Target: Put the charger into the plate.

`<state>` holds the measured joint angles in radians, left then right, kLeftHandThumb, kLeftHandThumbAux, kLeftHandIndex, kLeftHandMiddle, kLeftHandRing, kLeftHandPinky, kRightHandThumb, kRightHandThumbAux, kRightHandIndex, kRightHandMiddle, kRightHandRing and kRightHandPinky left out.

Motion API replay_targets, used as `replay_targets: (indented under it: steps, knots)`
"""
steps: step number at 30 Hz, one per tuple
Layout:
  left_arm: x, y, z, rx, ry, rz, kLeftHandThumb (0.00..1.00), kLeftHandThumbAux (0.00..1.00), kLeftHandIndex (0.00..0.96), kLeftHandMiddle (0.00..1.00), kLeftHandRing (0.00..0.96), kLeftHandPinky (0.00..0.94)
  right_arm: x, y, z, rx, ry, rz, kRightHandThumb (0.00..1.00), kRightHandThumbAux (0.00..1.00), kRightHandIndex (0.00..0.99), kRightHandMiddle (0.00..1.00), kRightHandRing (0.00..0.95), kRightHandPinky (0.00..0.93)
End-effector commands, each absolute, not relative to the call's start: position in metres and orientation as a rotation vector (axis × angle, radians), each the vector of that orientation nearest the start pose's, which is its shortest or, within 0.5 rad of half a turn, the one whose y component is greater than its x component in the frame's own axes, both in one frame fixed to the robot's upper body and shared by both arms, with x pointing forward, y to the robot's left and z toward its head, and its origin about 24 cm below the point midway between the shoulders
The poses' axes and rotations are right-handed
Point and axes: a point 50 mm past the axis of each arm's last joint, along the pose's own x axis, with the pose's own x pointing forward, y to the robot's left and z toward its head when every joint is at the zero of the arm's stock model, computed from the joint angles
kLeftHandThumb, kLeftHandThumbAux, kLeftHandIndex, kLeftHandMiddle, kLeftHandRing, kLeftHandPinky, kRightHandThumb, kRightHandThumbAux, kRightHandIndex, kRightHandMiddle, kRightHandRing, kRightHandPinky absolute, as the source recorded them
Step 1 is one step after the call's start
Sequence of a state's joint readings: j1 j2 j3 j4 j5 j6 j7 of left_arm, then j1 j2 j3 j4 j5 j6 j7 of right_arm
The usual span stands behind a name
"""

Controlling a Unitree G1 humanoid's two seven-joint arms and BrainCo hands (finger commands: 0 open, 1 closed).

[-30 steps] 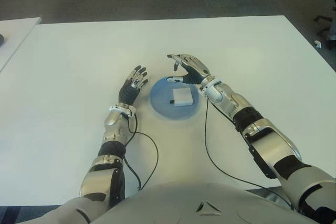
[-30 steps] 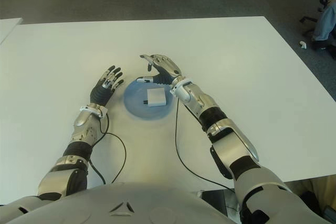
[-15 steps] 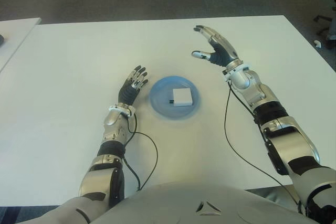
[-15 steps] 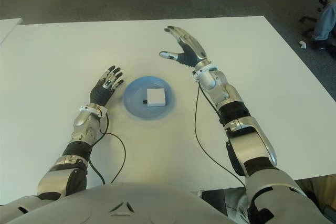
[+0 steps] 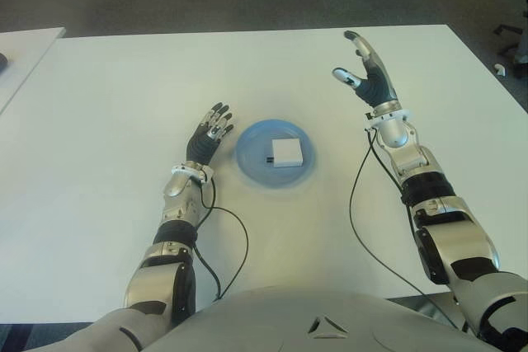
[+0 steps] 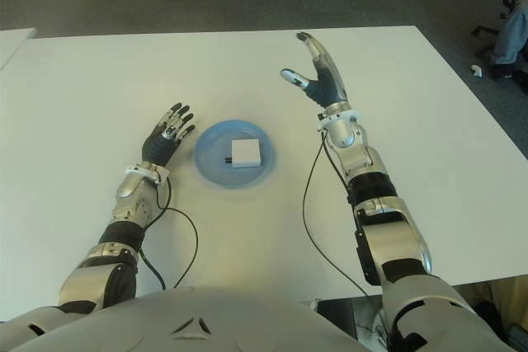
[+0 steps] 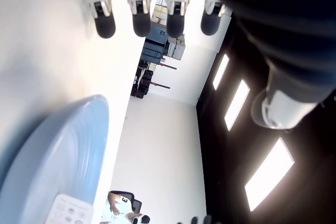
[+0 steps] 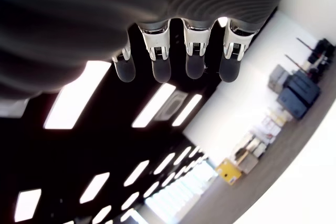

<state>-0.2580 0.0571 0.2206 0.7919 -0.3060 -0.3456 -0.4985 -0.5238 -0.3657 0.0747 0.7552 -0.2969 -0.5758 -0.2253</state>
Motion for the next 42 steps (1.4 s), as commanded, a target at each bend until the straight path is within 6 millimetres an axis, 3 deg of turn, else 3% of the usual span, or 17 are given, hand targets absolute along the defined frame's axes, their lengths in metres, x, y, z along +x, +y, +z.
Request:
replay_targets:
  steps: [1,5,9,15,18,21,34,42]
  knots:
    - [0.262,0.181,-0.044,-0.328,0.166,-0.196,0.046,0.562,0.000,0.068,0.041,0.005,0.332,-0.229,0.065,-0.478,-0.273,-0.112,0.231,0.305,0.000,0.000,0.000,0.000]
    - [0.261,0.182,-0.044,-0.318,0.158,-0.198,0.040,0.555,0.000,0.076,0.042,0.001,0.329,-0.248,0.047,-0.170,-0.147,-0.172,0.179,0.503,0.000,0.000,0.000,0.000]
    - [0.261,0.183,-0.043,-0.311,0.154,-0.199,0.038,0.551,0.000,0.083,0.045,0.000,0.325,-0.252,0.035,-0.040,-0.096,-0.180,0.143,0.608,0.000,0.000,0.000,0.000]
    - [0.260,0.184,-0.043,-0.304,0.150,-0.197,0.035,0.549,0.000,0.085,0.047,0.000,0.309,-0.231,0.000,0.051,-0.001,-0.173,0.097,0.711,0.000,0.003,0.000,0.000]
    - [0.260,0.184,-0.043,-0.302,0.148,-0.195,0.032,0.548,0.000,0.083,0.046,0.000,0.302,-0.207,-0.015,0.060,0.030,-0.129,0.078,0.743,0.002,0.004,0.000,0.000]
    - [0.259,0.184,-0.043,-0.298,0.147,-0.193,0.027,0.546,0.000,0.082,0.046,0.000,0.299,-0.197,-0.018,0.057,0.034,-0.095,0.065,0.764,0.004,0.004,0.000,0.000]
    - [0.259,0.184,-0.043,-0.292,0.145,-0.184,0.019,0.546,0.000,0.084,0.049,0.000,0.300,-0.195,-0.015,-0.002,0.045,-0.004,0.052,0.782,0.000,0.000,0.000,0.006]
    - [0.259,0.184,-0.042,-0.290,0.138,-0.174,0.025,0.544,0.000,0.087,0.050,0.000,0.284,-0.173,-0.023,-0.079,0.026,0.082,0.101,0.755,0.004,0.000,0.000,0.000]
